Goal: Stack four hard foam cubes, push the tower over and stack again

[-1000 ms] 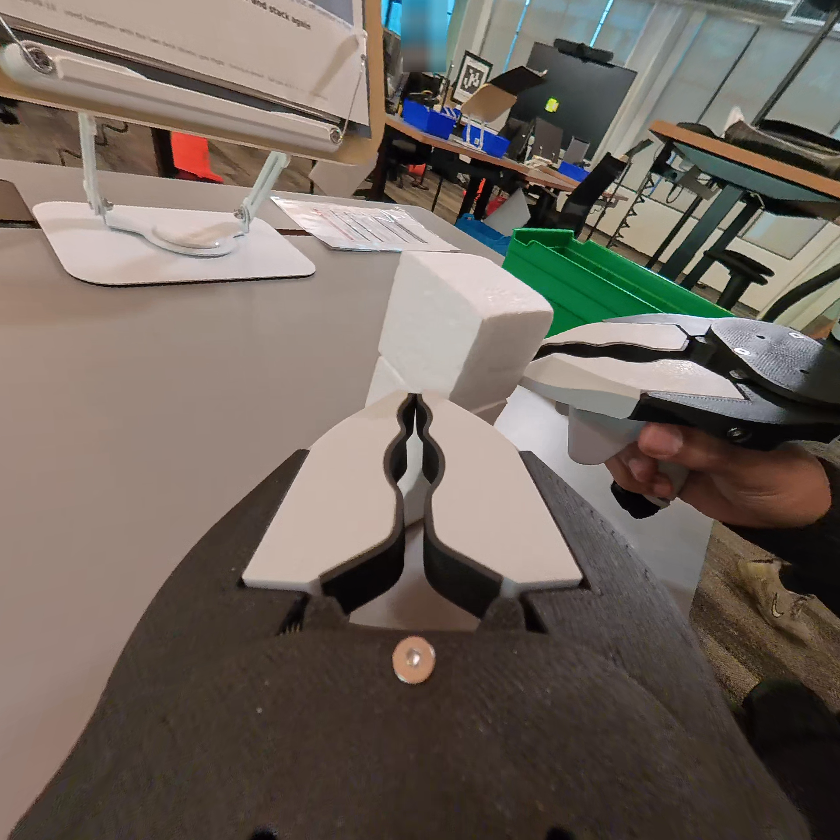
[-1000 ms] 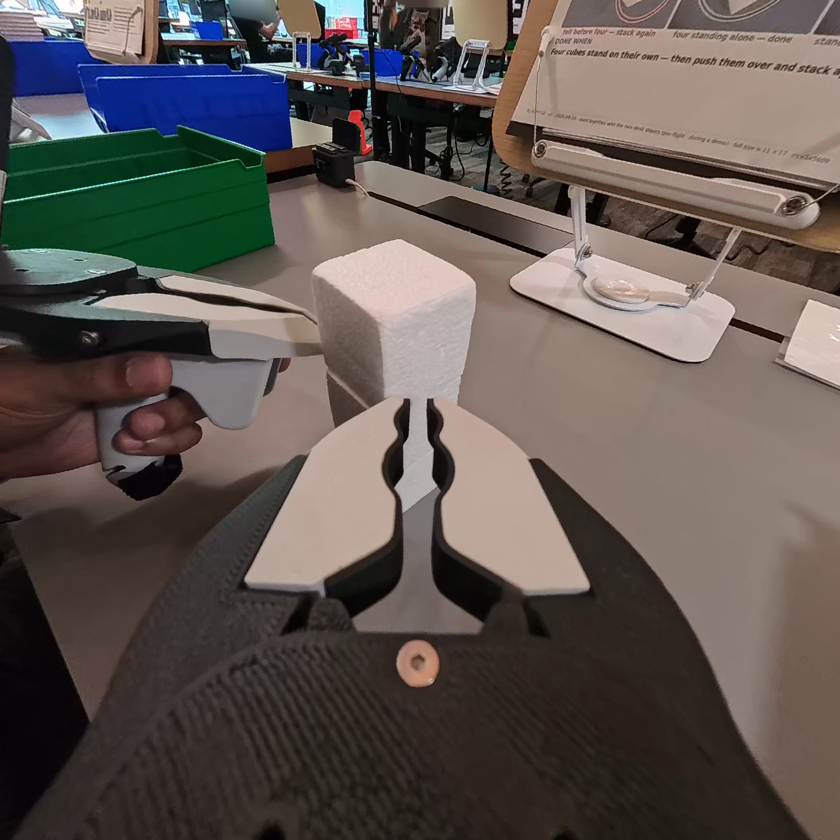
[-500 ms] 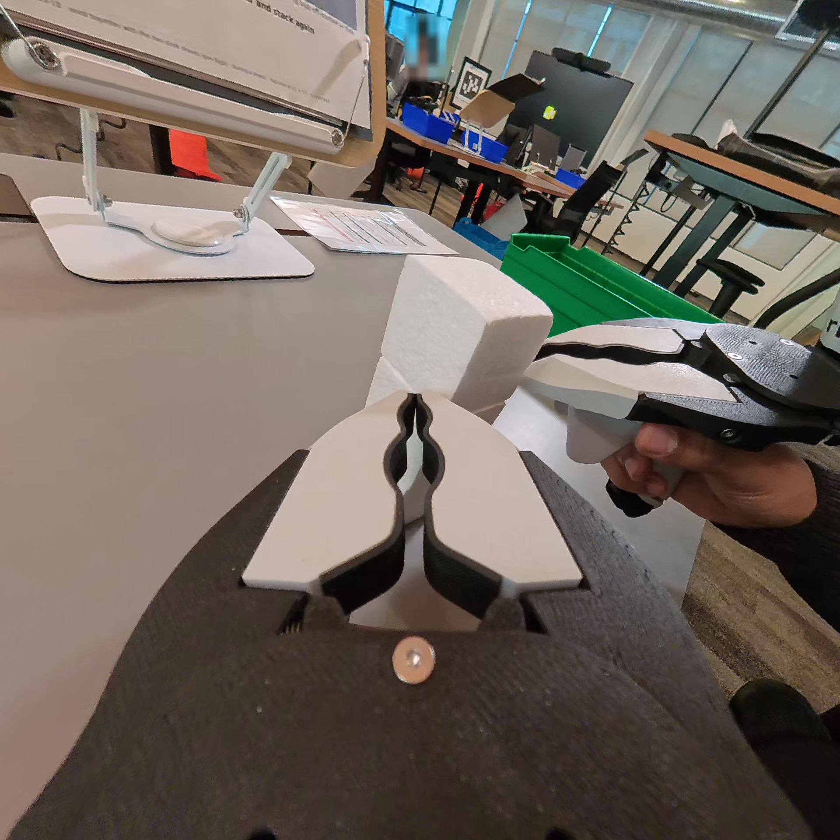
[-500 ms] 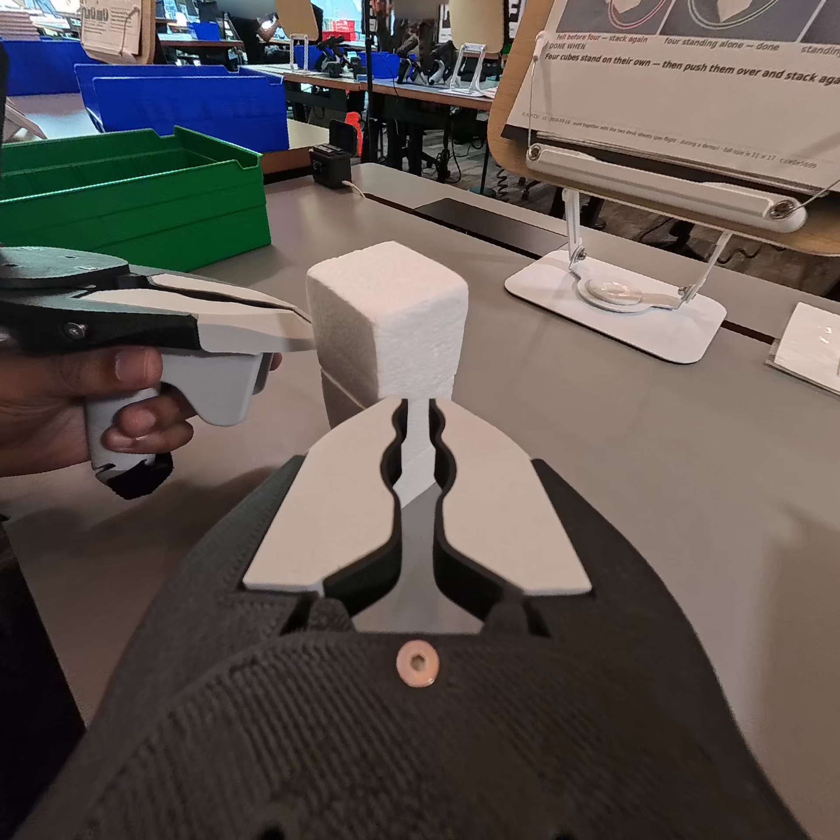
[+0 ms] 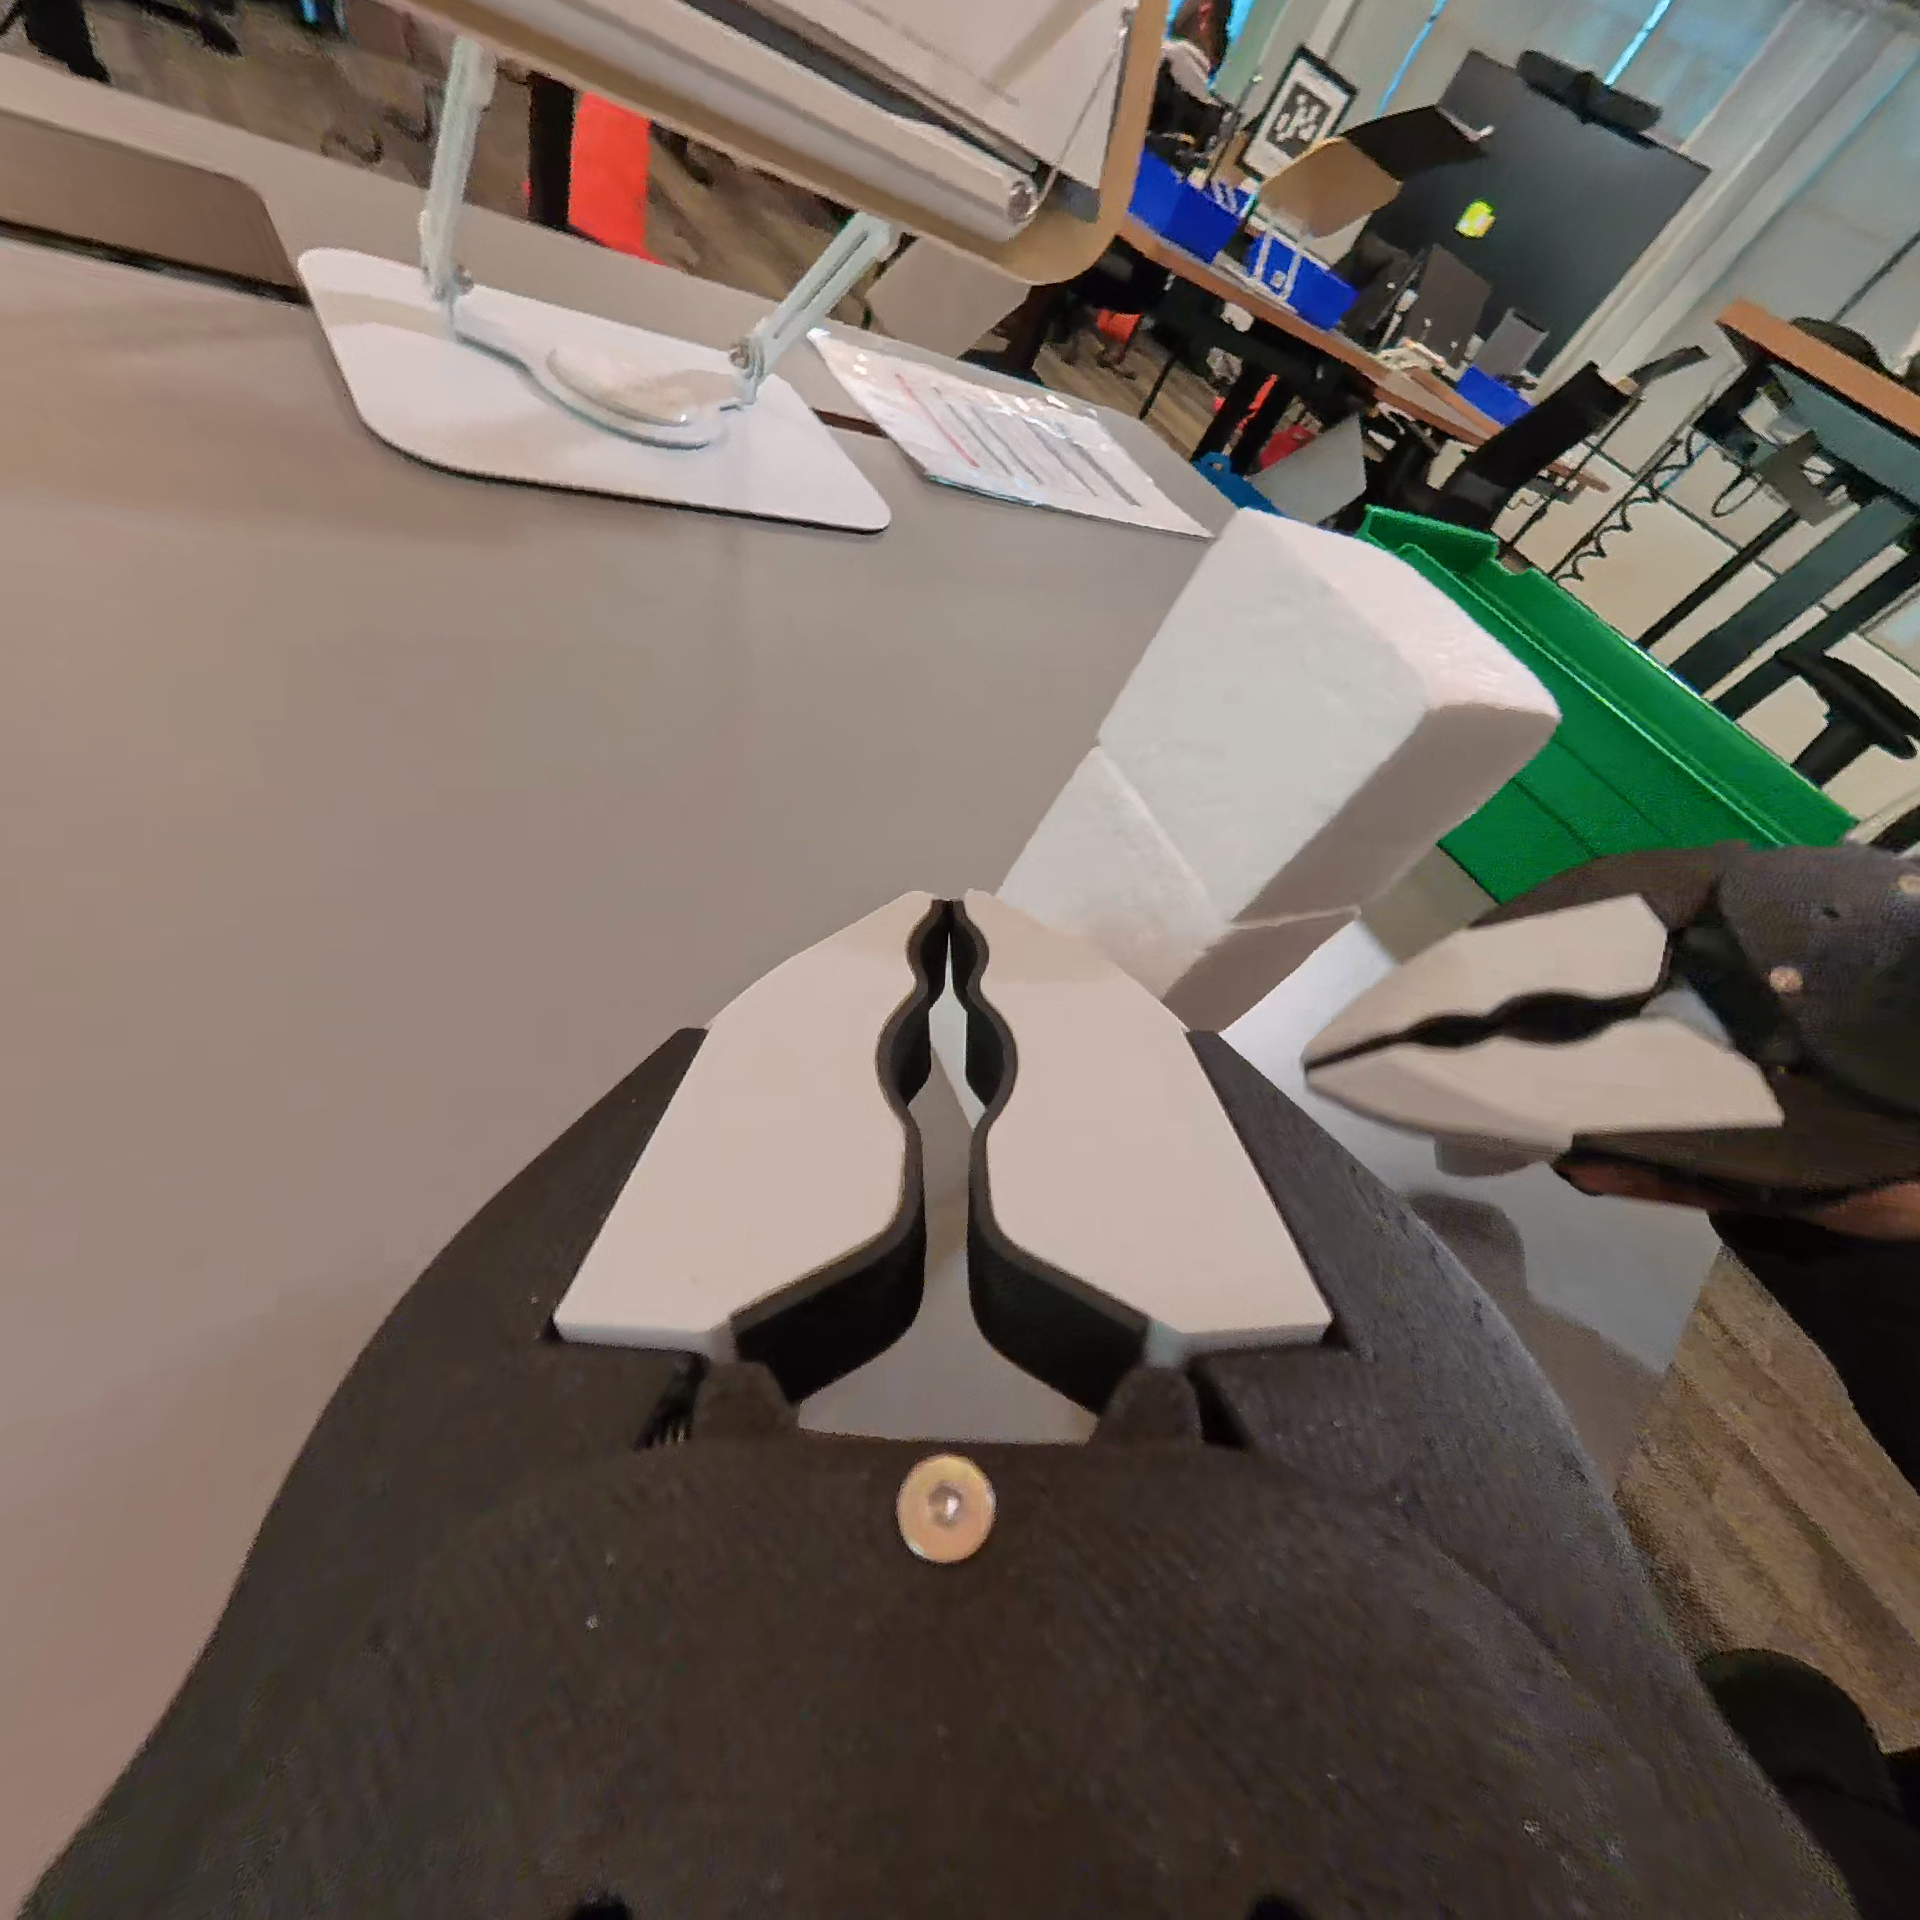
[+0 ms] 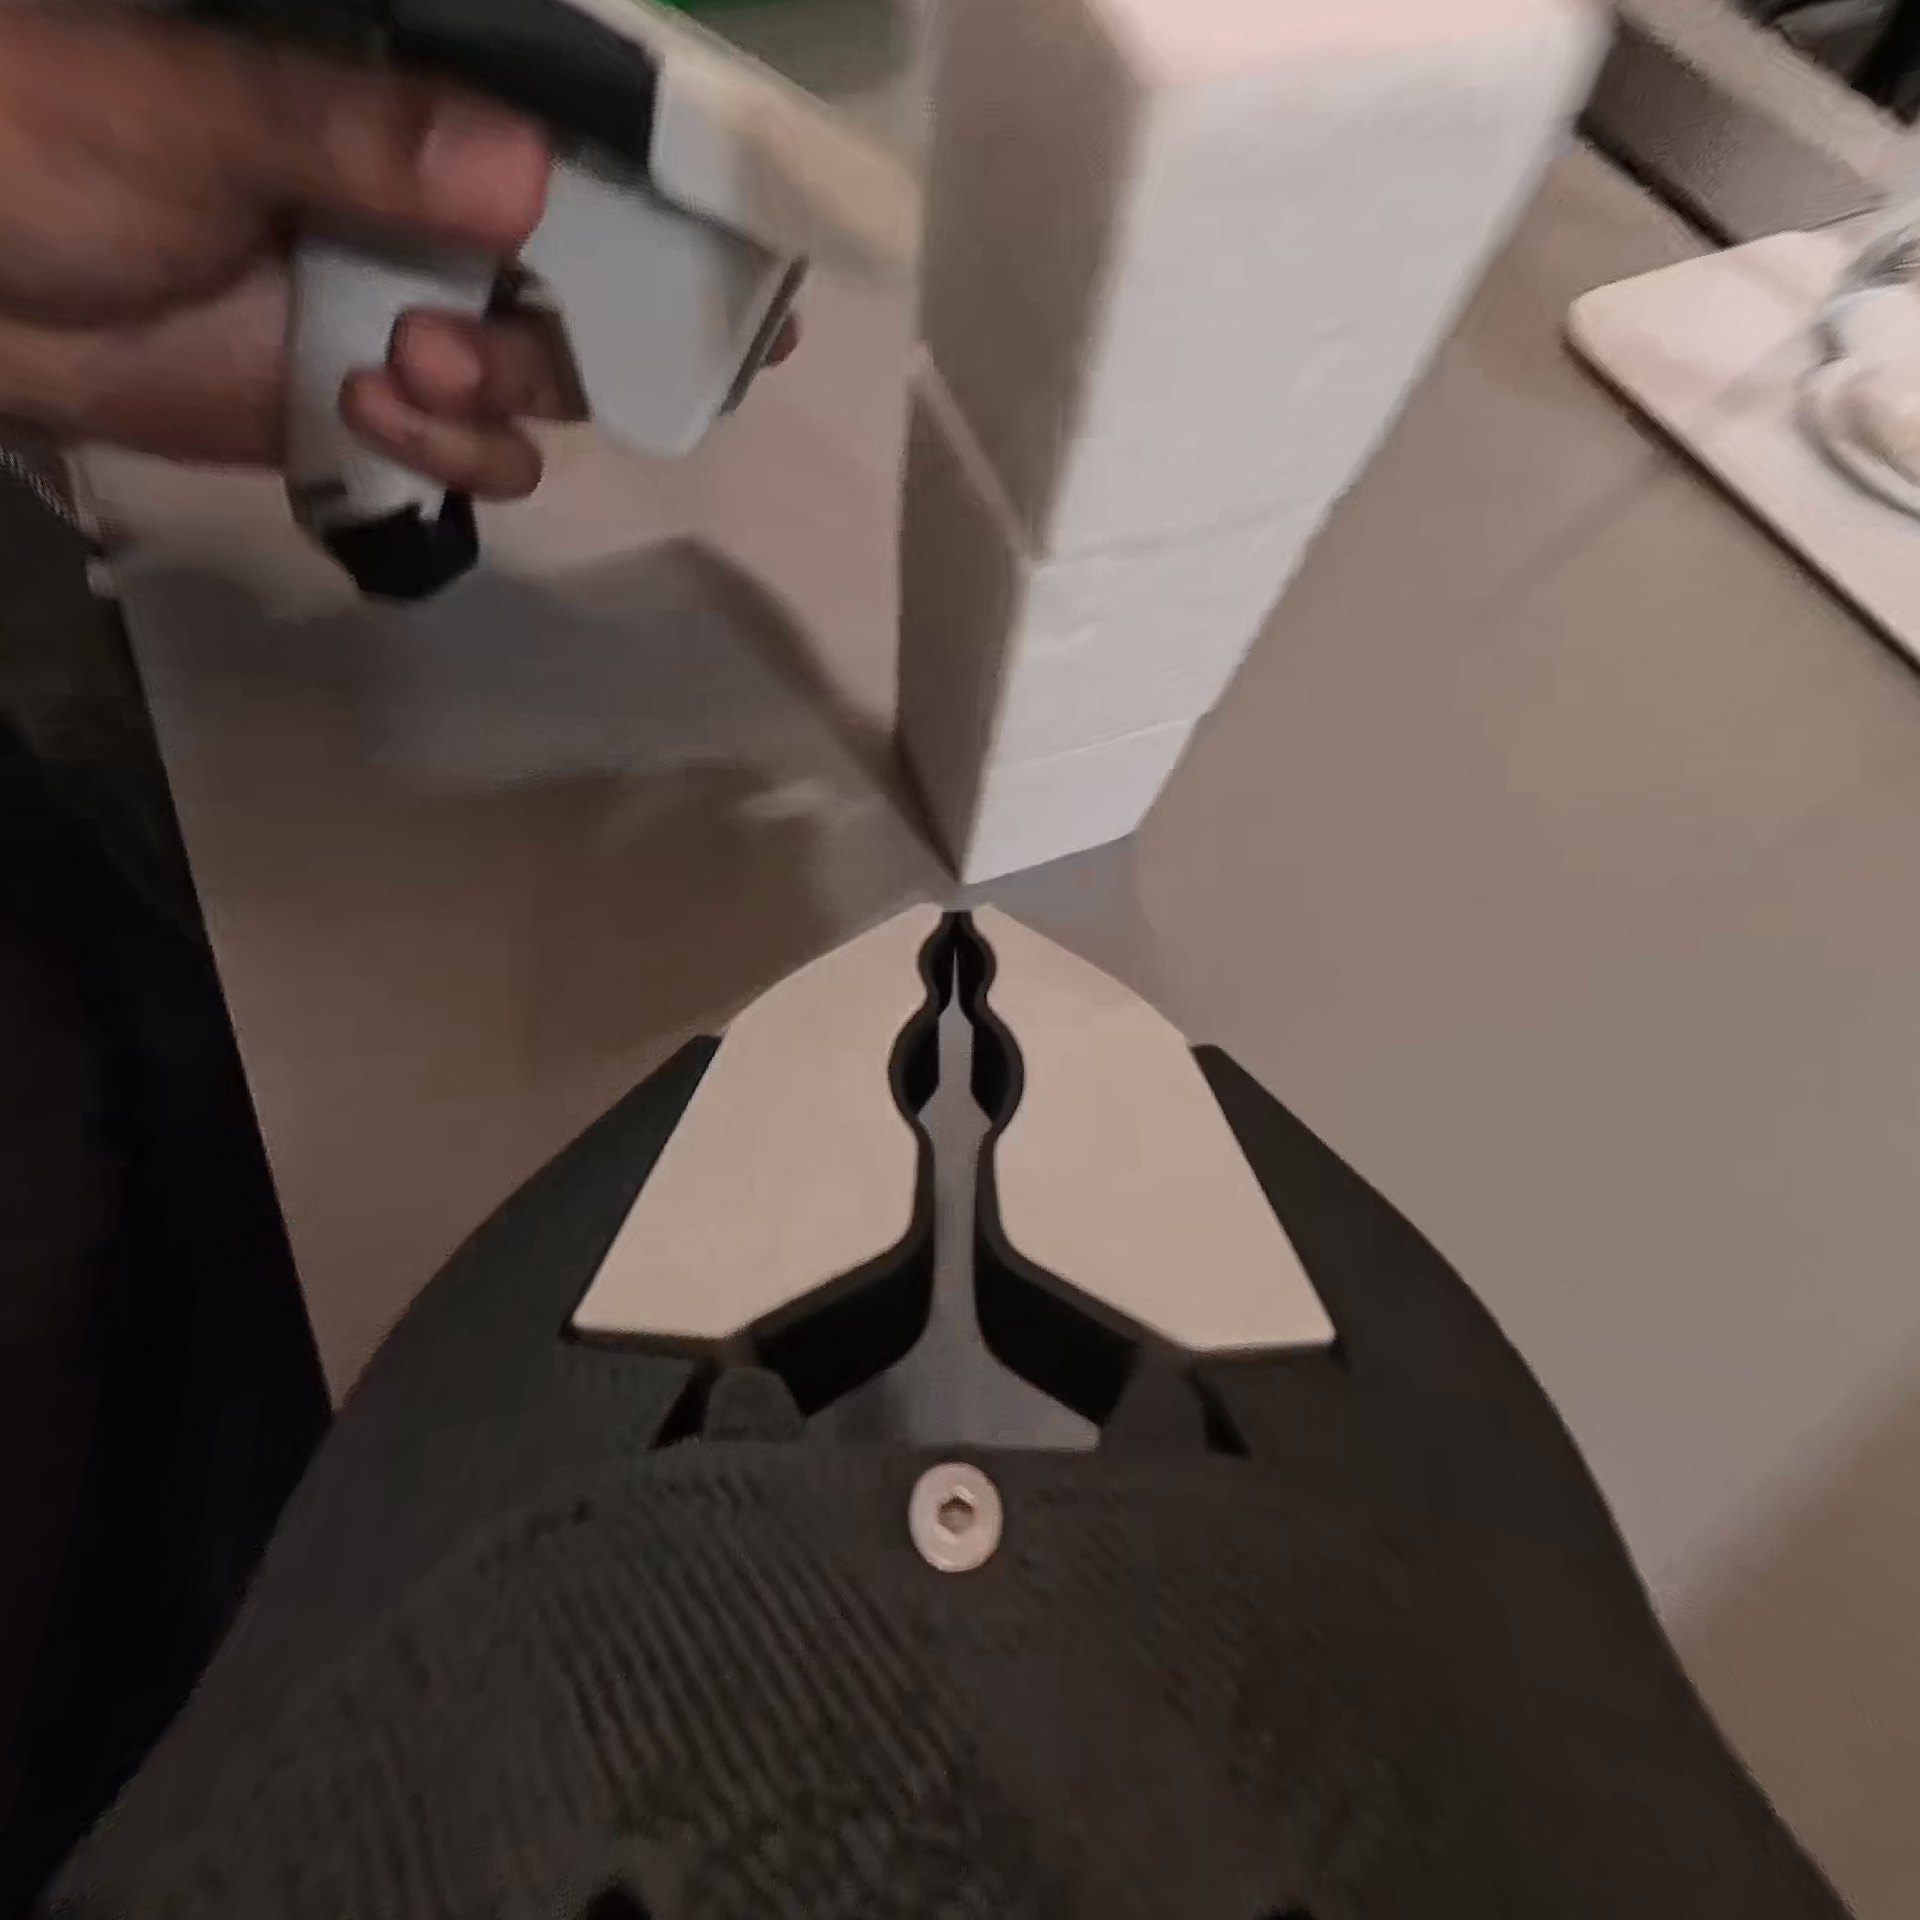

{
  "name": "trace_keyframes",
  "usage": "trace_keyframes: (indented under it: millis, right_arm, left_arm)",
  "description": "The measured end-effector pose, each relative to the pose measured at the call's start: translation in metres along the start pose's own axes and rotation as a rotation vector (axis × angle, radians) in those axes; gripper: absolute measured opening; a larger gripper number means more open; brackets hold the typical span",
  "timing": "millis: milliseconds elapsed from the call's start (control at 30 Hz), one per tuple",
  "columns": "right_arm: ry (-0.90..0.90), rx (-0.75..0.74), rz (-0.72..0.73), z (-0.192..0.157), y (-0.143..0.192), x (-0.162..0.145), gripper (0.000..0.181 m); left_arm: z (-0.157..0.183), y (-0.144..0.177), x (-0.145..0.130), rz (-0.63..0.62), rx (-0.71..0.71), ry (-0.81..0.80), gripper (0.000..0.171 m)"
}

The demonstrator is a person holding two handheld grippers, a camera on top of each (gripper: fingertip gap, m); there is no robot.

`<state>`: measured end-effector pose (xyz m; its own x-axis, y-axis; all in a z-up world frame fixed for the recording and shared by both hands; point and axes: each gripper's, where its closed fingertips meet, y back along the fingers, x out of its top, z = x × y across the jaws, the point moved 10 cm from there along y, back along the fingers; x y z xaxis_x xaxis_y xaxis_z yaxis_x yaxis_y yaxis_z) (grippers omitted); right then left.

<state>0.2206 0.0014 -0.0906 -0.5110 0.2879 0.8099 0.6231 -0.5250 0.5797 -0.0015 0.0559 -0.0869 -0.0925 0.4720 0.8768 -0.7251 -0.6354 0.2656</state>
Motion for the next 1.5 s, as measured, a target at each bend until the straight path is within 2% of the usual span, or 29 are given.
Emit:
trace_keyframes:
  millis: [133,333,600,1067,1200,1300,1433,1500]
  right_arm:
    - [0.135,-0.011,-0.08,-0.018,-0.024,0.002,0.0]
    - [0.184,-0.007,-0.148,-0.019,-0.05,0.002,0.001]
    - [0.171,-0.067,-0.136,-0.014,-0.051,0.002,0.0]
    - [0.165,-0.087,-0.131,-0.012,-0.051,0.002,0.0]
    - [0.172,-0.079,-0.132,-0.013,-0.051,0.002,0.0]
    - [0.185,-0.015,-0.112,-0.017,-0.046,0.003,0.0]
    - [0.125,0.084,-0.007,-0.032,-0.032,0.022,0.001]
    - [0.098,0.092,0.061,-0.047,-0.026,0.045,0.013]
  left_arm:
    - [-0.006,0.002,-0.002,-0.023,0.023,0.046,0.004]
    - [-0.013,0.007,-0.002,-0.022,-0.004,0.135,0.01]
    - [-0.01,0.011,-0.002,-0.033,-0.029,0.116,0.013]
    - [-0.008,0.01,-0.003,-0.05,-0.019,0.089,0.014]
    - [-0.009,0.011,-0.004,-0.052,-0.011,0.084,0.014]
    - [-0.009,0.014,-0.003,-0.051,0.005,0.093,0.015]
    - [-0.011,0.023,-0.001,-0.032,0.039,0.085,0.016]
    - [-0.014,0.03,0.001,-0.017,0.07,0.071,0.016]
